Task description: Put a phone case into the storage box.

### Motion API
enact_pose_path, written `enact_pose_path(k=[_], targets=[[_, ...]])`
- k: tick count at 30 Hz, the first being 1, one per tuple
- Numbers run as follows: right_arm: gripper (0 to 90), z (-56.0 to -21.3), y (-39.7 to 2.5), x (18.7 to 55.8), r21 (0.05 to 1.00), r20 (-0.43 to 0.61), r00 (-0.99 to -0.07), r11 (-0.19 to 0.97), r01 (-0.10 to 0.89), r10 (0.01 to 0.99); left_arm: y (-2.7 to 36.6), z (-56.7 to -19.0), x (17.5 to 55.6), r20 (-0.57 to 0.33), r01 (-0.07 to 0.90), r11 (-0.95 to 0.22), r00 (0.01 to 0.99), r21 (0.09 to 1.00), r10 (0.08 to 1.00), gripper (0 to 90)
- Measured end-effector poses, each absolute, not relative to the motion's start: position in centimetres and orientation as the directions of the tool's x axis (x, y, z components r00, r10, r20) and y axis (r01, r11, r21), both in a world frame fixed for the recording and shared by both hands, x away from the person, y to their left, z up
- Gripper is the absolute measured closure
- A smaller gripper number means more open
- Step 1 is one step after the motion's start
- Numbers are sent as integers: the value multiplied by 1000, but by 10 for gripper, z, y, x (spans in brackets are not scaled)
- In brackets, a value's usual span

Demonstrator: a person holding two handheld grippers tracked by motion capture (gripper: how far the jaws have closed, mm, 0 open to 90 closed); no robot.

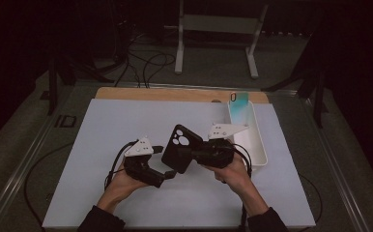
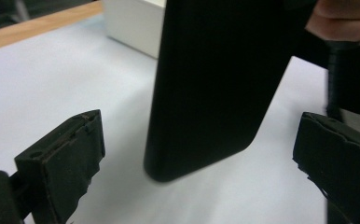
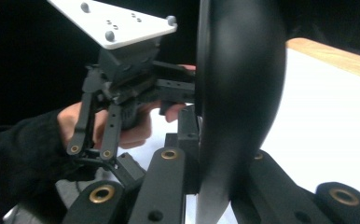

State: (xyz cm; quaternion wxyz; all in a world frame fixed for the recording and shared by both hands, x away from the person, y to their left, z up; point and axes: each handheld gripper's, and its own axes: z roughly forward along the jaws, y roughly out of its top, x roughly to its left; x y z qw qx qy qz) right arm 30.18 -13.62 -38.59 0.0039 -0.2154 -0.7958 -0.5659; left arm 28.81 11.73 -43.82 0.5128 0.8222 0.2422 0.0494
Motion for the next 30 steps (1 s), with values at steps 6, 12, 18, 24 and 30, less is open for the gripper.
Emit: enact_pose_path(k=[6, 12, 18, 24, 30], targets=[[858, -386, -132, 300, 902, 249, -930, 284, 324, 270, 115, -439, 286, -182, 333, -359, 901, 872, 393, 103], [858, -387, -131, 300, 900, 263, -934, 288, 327, 241, 115, -440, 285, -191, 318, -360, 918, 877, 346, 216], [858, -388, -132, 302, 901, 262, -937, 291, 323, 229, 118, -441, 287, -209, 314, -340, 927, 887, 311, 424], [849, -388, -137, 306, 902, 253, -938, 292, 317, 236, 116, -444, 285, -197, 289, -358, 942, 888, 271, 618], [763, -388, -139, 305, 901, 211, -943, 323, 290, 258, 117, -444, 284, -196, 285, -354, 944, 891, 267, 757]])
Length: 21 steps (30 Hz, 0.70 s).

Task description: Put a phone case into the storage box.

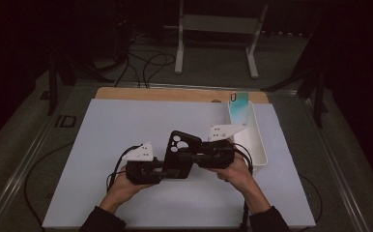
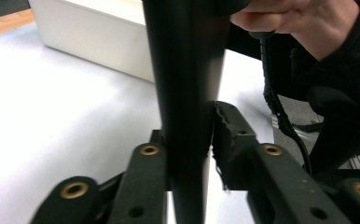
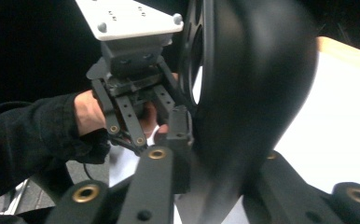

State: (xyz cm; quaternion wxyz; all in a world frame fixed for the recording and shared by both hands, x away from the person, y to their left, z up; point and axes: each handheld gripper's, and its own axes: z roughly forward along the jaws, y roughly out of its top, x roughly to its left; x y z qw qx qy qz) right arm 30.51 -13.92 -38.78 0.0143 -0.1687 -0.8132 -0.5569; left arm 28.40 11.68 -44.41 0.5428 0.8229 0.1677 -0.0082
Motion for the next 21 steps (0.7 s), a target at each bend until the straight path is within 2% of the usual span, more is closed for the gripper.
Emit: enact_pose_path(k=[5, 8, 10, 21], targets=[[672, -386, -138, 304, 899, 177, -939, 339, 276, 294, 116, -445, 285, -213, 301, -353, 940, 886, 268, 830], [601, -388, -135, 304, 900, 159, -936, 345, 268, 313, 115, -445, 285, -220, 309, -359, 938, 881, 270, 836], [517, -389, -133, 304, 899, 135, -928, 352, 262, 347, 114, -445, 284, -208, 309, -365, 934, 878, 290, 839], [263, -389, -134, 308, 884, 163, -875, 326, 335, 455, 118, -443, 284, -168, 304, -331, 908, 893, 383, 853]])
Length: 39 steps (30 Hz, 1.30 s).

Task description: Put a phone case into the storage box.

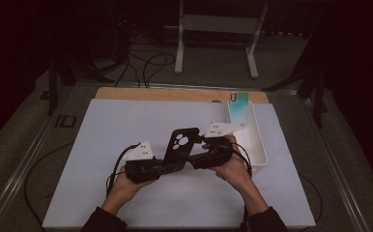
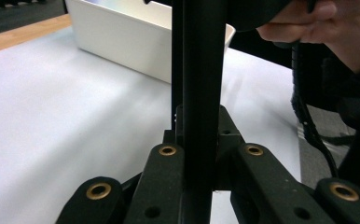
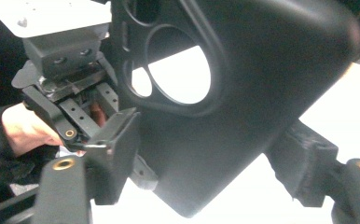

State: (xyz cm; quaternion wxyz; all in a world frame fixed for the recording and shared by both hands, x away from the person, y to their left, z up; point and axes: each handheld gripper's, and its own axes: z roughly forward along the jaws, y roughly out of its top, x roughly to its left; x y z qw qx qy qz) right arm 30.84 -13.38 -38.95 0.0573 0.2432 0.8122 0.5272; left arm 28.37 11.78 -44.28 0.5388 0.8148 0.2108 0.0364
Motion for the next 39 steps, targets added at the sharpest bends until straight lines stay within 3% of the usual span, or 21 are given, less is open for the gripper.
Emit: enact_pose_path(k=[10, 19, 39], targets=[[94, -388, -138, 307, 889, 180, -827, 272, 369, 532, 121, -443, 286, -153, 327, -321, 872, 889, 465, 852], [81, -385, -136, 306, 896, 205, -788, 214, 390, 580, 118, -444, 285, -132, 339, -328, 845, 882, 519, 851], [106, -380, -114, 311, 881, 311, -691, 74, 467, 652, 99, -450, 278, -103, 341, -366, 837, 866, 538, 850]])
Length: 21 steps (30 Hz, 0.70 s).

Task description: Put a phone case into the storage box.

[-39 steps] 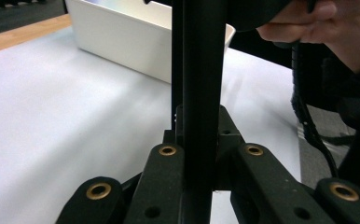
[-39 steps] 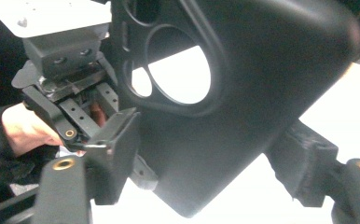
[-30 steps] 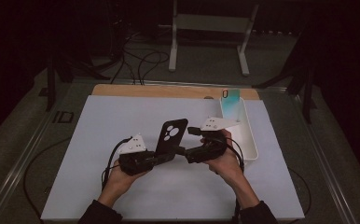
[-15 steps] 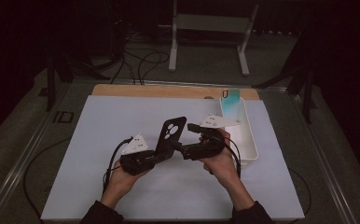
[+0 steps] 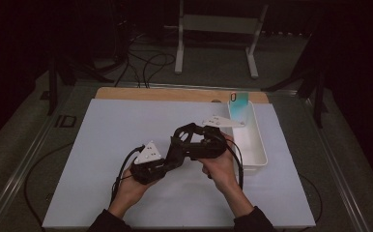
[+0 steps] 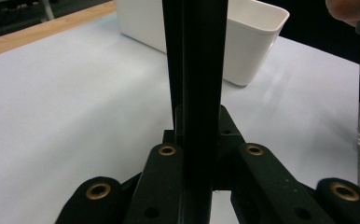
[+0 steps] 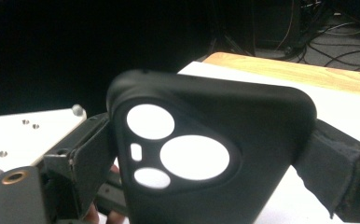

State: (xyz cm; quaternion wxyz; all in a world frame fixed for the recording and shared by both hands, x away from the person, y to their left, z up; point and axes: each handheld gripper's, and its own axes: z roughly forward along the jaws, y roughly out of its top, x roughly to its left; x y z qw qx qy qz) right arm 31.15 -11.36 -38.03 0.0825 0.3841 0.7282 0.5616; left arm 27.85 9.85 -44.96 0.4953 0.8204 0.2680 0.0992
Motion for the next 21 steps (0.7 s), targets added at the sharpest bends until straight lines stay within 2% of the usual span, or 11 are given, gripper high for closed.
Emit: enact_pose_path(k=[21], targets=[[143, -378, -107, 306, 906, 243, -703, 102, 410, 668, 89, -453, 276, -113, 358, -355, 823, 864, 556, 818]])
